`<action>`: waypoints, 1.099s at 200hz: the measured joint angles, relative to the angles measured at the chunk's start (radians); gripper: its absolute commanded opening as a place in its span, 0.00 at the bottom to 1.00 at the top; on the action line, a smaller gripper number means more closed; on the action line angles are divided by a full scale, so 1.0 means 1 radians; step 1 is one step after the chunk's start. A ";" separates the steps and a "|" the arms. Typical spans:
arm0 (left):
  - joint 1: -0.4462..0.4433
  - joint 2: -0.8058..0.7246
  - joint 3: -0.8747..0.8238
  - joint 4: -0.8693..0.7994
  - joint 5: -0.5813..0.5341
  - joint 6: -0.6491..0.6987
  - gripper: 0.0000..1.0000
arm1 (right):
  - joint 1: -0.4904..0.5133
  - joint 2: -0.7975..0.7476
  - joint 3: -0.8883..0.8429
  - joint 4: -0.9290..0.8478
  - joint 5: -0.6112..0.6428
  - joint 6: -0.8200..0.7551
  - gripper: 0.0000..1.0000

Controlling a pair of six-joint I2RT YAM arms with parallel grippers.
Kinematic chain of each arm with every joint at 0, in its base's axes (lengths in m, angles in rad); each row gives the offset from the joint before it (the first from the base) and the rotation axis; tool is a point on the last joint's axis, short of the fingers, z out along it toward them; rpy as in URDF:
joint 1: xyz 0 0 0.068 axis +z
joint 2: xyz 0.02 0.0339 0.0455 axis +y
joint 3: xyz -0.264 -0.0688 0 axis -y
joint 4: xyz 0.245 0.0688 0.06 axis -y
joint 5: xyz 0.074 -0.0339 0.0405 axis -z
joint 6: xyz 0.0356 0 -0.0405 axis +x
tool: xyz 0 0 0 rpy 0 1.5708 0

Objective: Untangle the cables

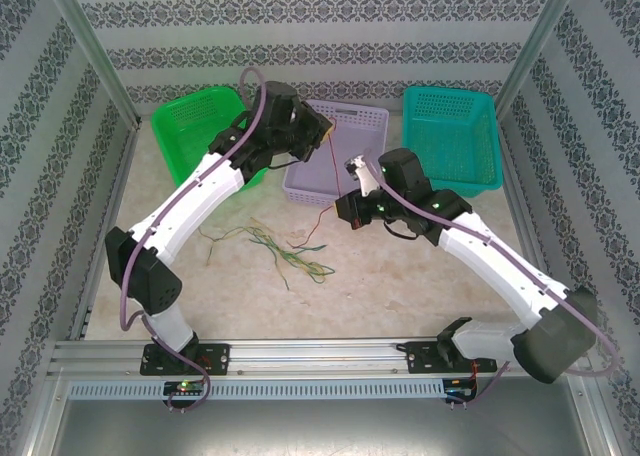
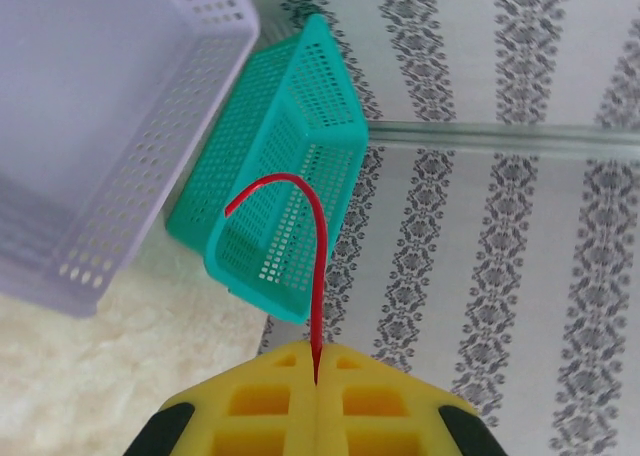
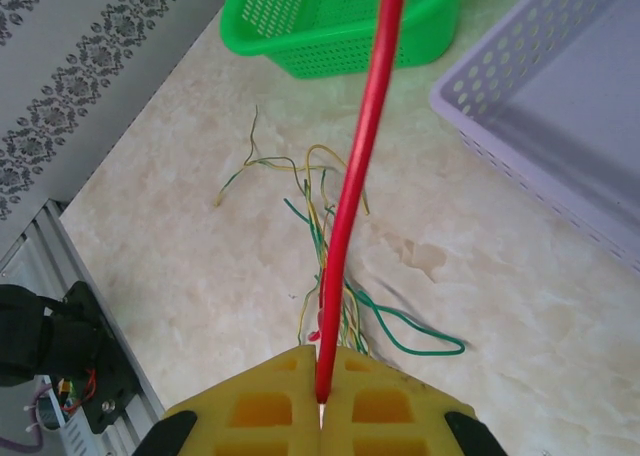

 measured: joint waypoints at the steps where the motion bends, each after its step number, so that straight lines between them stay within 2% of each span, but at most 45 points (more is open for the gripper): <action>1: 0.000 0.002 0.001 0.001 0.000 0.005 0.00 | 0.000 0.002 0.001 0.000 0.000 0.000 0.00; 31: 0.000 0.056 0.019 0.029 0.012 0.137 0.00 | -0.003 0.024 0.014 -0.006 -0.004 0.009 0.00; 42: 0.000 0.071 0.027 0.033 0.018 0.161 0.19 | -0.012 0.020 0.014 -0.010 -0.009 0.021 0.00; 50: 0.000 0.080 0.037 0.037 0.021 0.174 0.43 | -0.029 0.014 0.014 -0.014 -0.020 0.034 0.00; 57: 0.002 0.088 0.048 0.050 0.017 0.179 0.54 | -0.048 0.007 0.014 -0.031 -0.037 0.044 0.00; 68: 0.008 0.095 0.071 0.060 0.016 0.187 0.66 | -0.078 -0.004 0.016 -0.058 -0.061 0.061 0.00; 82: 0.014 0.095 0.102 0.059 0.008 0.202 0.75 | -0.125 -0.012 0.032 -0.096 -0.090 0.083 0.00; 111: 0.024 0.095 0.203 -0.006 -0.033 0.253 0.82 | -0.243 -0.018 0.113 -0.156 -0.127 0.118 0.00; 164: 0.046 0.030 0.257 -0.171 -0.107 0.323 0.82 | -0.479 -0.028 0.288 -0.269 -0.098 0.135 0.00; 195: 0.046 -0.032 0.181 -0.187 -0.094 0.323 0.80 | -0.590 0.032 0.405 -0.291 -0.027 0.135 0.00; 220: 0.040 -0.085 0.063 -0.187 -0.075 0.317 0.80 | -0.665 0.148 0.497 -0.275 0.036 0.136 0.00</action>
